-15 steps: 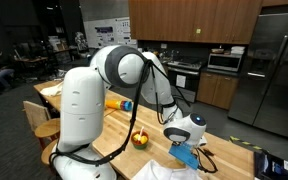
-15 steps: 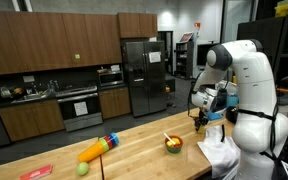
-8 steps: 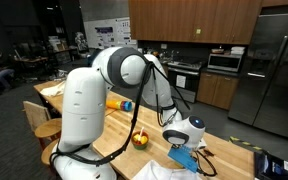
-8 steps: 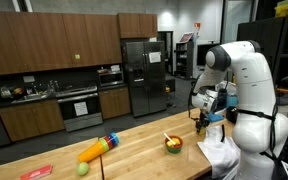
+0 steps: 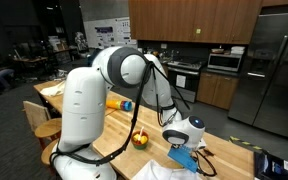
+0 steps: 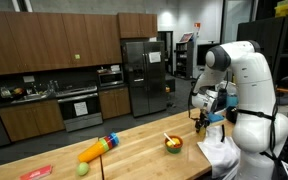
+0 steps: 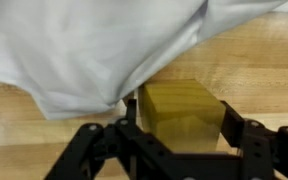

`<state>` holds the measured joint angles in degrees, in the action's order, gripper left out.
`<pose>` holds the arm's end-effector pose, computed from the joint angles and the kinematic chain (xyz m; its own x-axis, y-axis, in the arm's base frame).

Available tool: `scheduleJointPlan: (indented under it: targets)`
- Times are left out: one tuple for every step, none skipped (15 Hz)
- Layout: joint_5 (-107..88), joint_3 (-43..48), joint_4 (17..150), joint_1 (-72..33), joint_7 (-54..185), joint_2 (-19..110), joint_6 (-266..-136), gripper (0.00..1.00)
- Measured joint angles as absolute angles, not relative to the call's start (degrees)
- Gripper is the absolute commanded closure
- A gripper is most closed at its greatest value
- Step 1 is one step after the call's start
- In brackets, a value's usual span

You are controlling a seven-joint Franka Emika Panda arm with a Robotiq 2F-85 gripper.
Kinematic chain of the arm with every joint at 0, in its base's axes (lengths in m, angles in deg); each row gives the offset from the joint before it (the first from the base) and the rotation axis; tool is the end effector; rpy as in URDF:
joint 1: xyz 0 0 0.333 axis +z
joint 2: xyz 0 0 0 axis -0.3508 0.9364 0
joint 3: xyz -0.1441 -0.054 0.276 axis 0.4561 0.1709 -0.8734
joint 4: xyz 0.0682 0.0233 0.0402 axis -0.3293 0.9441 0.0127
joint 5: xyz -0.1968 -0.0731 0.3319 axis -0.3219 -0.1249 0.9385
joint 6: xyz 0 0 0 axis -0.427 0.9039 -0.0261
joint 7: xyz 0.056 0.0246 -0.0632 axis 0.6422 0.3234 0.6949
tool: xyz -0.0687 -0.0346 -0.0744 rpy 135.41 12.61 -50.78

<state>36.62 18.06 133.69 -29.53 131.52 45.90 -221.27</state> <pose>0.3853 -0.2472 0.1752 0.9864 -0.1178 0.1151 -0.0983 -0.9818 -0.1623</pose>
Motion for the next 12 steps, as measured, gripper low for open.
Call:
scheduleJointPlan:
  targets:
    - [36.62,18.06,133.69,-29.53,131.52,45.9,-221.27,0.05]
    - [36.62,18.06,133.69,-29.52,131.52,45.92,-221.24,0.01]
    - [36.34,18.06,133.71,-29.4,131.53,45.93,-221.35,0.0]
    - [35.59,18.13,133.73,-29.1,131.44,45.92,-221.8,0.0]
    - [34.01,18.35,133.78,-28.5,130.67,45.92,-222.58,0.0]
    - [31.88,18.67,133.83,-27.64,129.27,45.92,-223.46,0.0]
    - [27.85,18.25,133.91,-27.41,126.2,45.82,-224.4,0.0]
    - [24.13,18.45,134.02,-26.44,122.7,45.65,-224.72,0.0]
    - [21.03,19.48,134.14,-24.69,119.71,45.43,-224.71,0.0]
    - [16.48,19.43,134.2,-24.16,115.88,45.06,-224.7,0.0]
    - [11.31,18.7,134.29,-24.32,111.39,44.49,-224.59,0.0]
    - [6.19,18.03,134.47,-24.36,107.03,43.75,-224.41,0.0]
